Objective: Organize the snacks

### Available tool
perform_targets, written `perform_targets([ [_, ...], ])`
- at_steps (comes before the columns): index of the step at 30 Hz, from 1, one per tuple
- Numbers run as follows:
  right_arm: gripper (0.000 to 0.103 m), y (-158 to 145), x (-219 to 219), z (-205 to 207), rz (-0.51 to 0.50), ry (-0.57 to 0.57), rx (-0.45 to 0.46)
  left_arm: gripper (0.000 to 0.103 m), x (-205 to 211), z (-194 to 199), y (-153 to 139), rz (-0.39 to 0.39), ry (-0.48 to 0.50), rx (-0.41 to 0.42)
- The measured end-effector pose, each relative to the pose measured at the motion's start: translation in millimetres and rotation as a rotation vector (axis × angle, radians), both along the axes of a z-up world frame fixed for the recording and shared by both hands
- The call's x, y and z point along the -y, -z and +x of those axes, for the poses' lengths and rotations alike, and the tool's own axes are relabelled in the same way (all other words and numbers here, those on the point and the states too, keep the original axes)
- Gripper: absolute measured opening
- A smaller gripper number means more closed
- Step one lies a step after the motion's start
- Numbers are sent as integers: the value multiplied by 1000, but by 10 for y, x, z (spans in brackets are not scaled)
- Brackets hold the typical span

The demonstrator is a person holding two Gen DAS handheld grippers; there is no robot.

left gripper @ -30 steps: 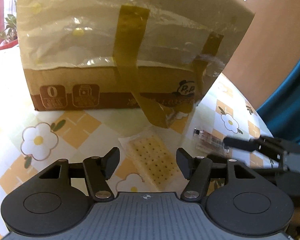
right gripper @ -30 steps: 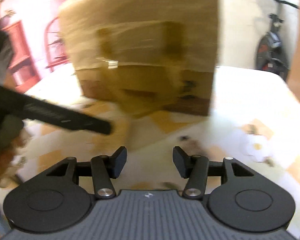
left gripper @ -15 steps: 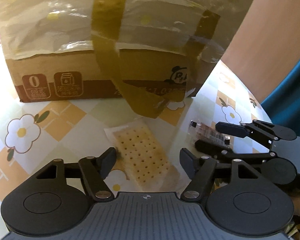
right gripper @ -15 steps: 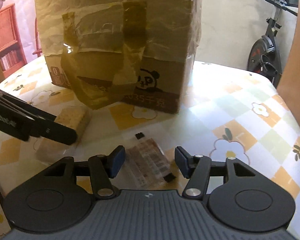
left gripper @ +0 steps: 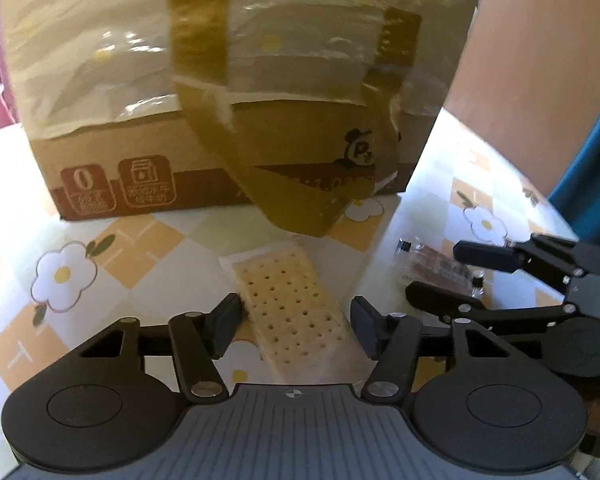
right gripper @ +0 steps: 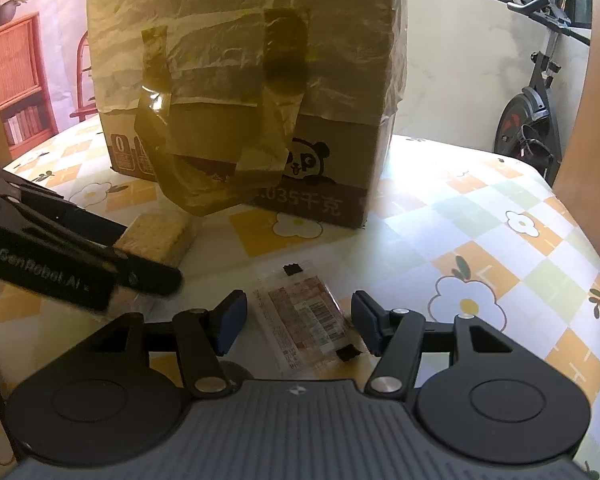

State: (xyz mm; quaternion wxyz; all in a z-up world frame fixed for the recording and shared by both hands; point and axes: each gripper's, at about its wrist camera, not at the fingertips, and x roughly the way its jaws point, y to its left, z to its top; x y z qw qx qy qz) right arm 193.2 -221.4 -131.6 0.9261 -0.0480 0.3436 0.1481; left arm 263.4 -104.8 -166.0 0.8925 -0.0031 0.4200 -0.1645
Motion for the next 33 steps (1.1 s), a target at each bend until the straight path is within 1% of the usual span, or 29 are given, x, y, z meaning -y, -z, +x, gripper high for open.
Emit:
perform_targets([
  [5,61,16,-2,-16,3,-3,6,58,-171,-111,-24,-22,-14,5],
  [8,58,11,36,-12,24,-1,5,58,-289,-160,-56,-49,-34,10],
  [14,43,-18,91,-64,53,12,31,58,-368,-201,-121,-68,-57,19],
  [15,3,-26,95,-84,54,13,43,58,-392,-216,-134,-70,-58,20],
  [16,1,-24,100,-99,52,23,49,58,-395,-220,-136,-71,-58,19],
  [19,1,-38,139,-108,69,50,53,58,-401,-226,-137,-77,-61,18],
  [21,1,-32,151,-84,77,53,38,58,-406,-232,-142,-81,-61,19],
  [23,4,-31,158,-68,85,54,27,58,-419,-246,-149,-87,-62,22],
  [24,10,-39,168,-78,93,52,31,58,-425,-252,-152,-89,-63,24],
  [25,25,-44,178,-94,103,47,37,58,-432,-256,-151,-90,-64,23],
  [26,33,-54,183,-118,110,40,46,58,-433,-260,-150,-91,-66,22],
  [27,43,-65,170,-137,111,30,58,58,-438,-262,-148,-93,-68,19],
  [28,46,-75,154,-161,109,15,72,58,-440,-264,-146,-95,-68,17],
  [30,46,-80,97,-177,85,-3,77,59,-433,-274,-149,-97,-64,16],
  [33,46,-81,21,-147,54,-24,57,58,-415,-303,-175,-101,-51,28],
])
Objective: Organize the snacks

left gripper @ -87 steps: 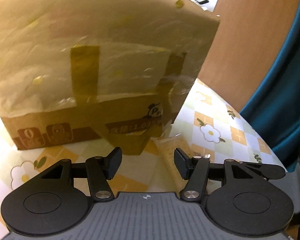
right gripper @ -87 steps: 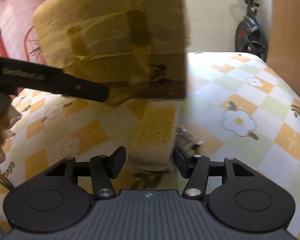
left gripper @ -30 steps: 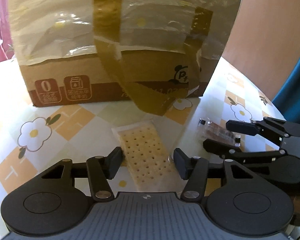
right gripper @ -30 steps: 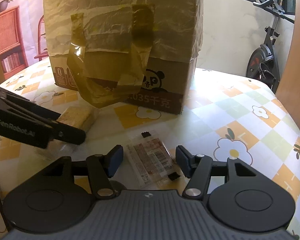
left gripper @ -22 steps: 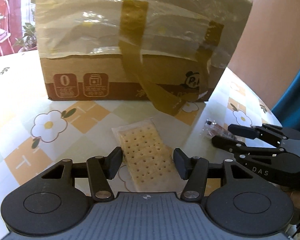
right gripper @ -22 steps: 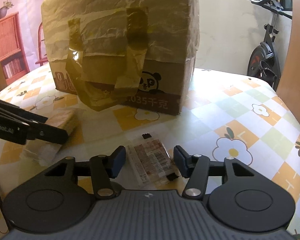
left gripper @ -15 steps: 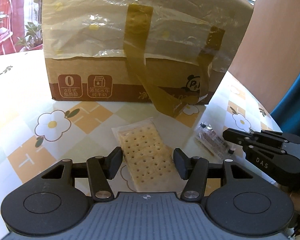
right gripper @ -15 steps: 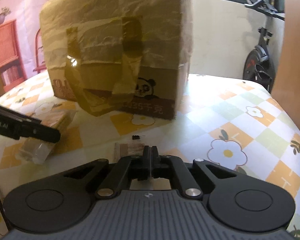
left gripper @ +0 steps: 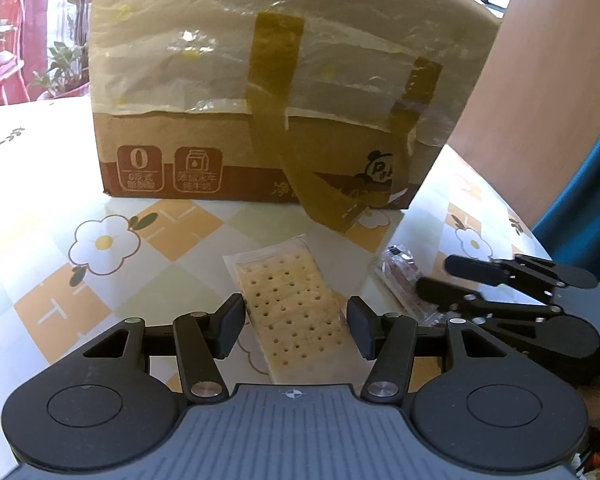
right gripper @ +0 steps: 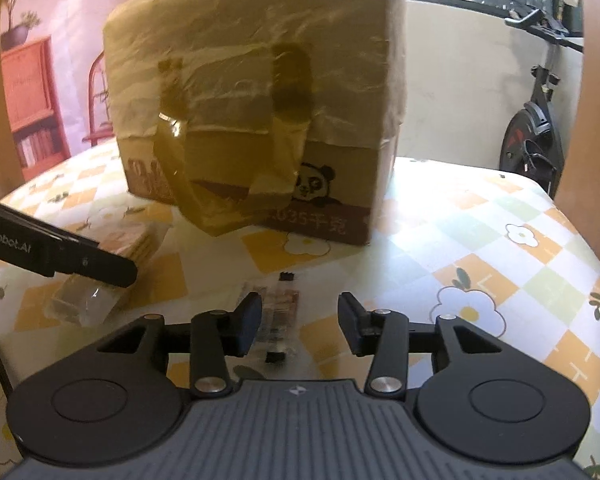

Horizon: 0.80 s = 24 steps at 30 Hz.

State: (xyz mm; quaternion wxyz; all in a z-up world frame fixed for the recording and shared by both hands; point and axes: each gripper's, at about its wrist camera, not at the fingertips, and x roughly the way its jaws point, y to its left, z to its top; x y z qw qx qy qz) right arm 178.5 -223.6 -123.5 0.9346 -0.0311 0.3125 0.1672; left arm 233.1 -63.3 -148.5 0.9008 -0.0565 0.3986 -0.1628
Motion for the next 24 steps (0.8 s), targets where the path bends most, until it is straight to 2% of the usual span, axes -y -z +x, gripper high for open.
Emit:
perform_targets([
  [3,46,-19,-64,65,-8,-33,-45,58,-16,-25,-21,-5,5,9],
  [5,46,-45,-97,112,24,-37,-69,58,-38,-27,-19,-10,-1,6],
  [9,48,-15,-231,227,9,3,-116,58,-104,-31,-18,-18,-14,2],
  [14,51,39,-353,146,-62,4,-78,58,-196,-12,-2,-32,-43,-12],
  [20,51,58,-392,73,-76,29,-60,58,-204,-7,34,-39,-42,-24],
  [22,49,56,-382,86,-69,27,-63,58,-200,-20,18,-41,-37,-14],
  [24,42,44,-352,102,-52,51,-73,58,-206,-32,-5,-41,-36,-2],
])
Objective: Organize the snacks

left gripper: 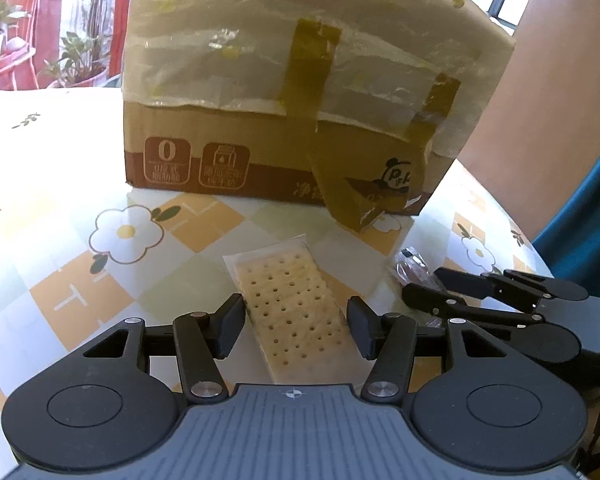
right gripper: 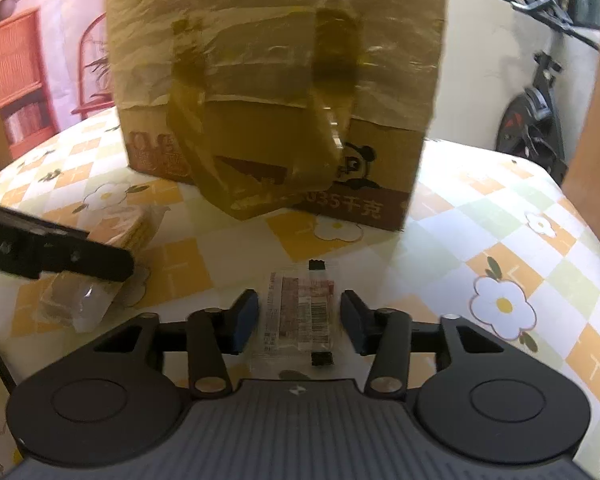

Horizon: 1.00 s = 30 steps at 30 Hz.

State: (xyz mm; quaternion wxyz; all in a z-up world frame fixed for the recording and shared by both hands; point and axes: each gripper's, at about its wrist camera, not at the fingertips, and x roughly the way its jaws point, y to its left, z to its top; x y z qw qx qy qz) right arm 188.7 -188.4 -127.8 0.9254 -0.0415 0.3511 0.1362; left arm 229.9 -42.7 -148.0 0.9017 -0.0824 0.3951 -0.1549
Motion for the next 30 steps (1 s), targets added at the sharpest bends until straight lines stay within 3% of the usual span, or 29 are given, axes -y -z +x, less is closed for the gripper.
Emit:
perform_targets([
  [7,40,-121,174,-130,85,79,30,58,4,-32,-52,2,5,20],
  [11,40,-282,240,-227,118,92,72,58,-5,-72,-221,16,18,87],
  [15,40,-568,251,-276,140,83,151,59,-80,-204,-568,64,35,227],
  [21,40,-1205,221,-267,180,43,337,59,-333,-226,-1229,80,42,373],
  [25,40,-1592,161,-116,201,2,419,59,-438,-18,-1683,76,17,456],
  [30,40,-1924,54,262,233,-24,446,59,-396,426,-2020,47,6,492],
])
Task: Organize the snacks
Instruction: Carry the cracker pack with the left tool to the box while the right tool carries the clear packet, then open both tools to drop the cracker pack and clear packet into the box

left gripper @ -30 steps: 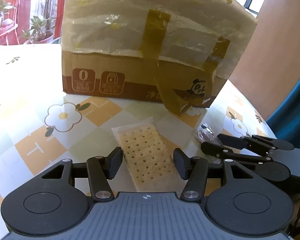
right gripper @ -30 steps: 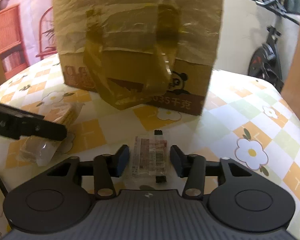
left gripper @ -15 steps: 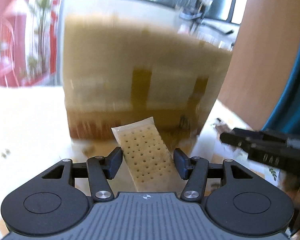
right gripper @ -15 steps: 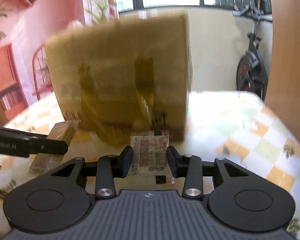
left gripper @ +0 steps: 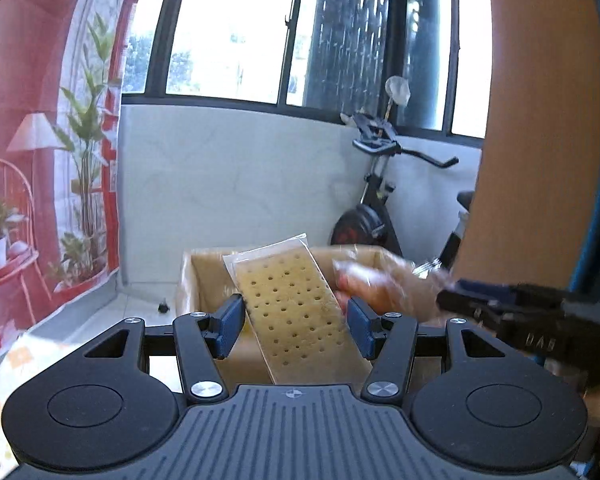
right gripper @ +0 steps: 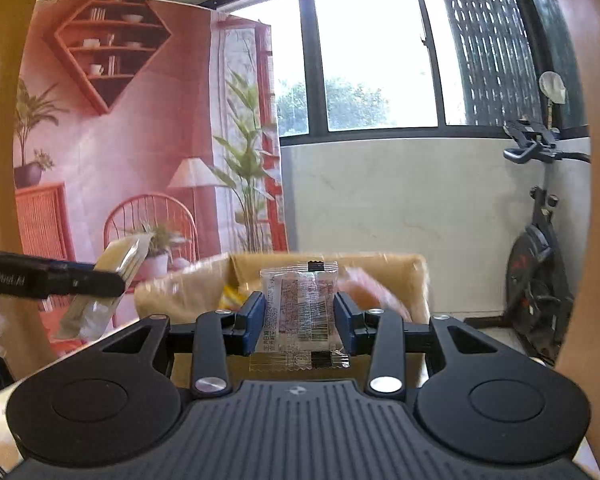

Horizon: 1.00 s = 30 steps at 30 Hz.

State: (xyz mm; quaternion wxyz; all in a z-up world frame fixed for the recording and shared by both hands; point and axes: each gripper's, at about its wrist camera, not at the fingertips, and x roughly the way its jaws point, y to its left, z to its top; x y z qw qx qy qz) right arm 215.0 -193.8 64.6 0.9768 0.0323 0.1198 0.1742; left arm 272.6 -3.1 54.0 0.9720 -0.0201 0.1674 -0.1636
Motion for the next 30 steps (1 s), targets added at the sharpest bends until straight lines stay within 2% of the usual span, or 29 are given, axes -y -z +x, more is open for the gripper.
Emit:
perform_targets([
  [5,40,-117,-116,456,1,14,-36,59,81,456,-46,0,-22,-39],
  [8,40,-107,-136,670,12,33,-73,59,88,680,41,12,-35,-81],
  [12,40,-47,-226,854,-23,28,-114,55,78,765,179,27,-39,-138],
  [17,41,40,-280,973,-67,24,-152,55,61,782,231,55,-43,-162],
  [20,45,78,-305,997,-83,26,-180,60,19,753,190,56,-39,-161],
  [24,52,76,-343,942,-108,37,-193,75,-26,705,113,39,-33,-156],
  [27,55,10,-345,882,-107,56,-191,85,-46,608,31,54,-43,-130],
  [29,61,-46,-337,825,-103,64,-190,89,-56,530,-40,67,-50,-110],
  [30,68,-78,-333,789,-104,72,-188,90,-71,482,-80,70,-52,-101],
])
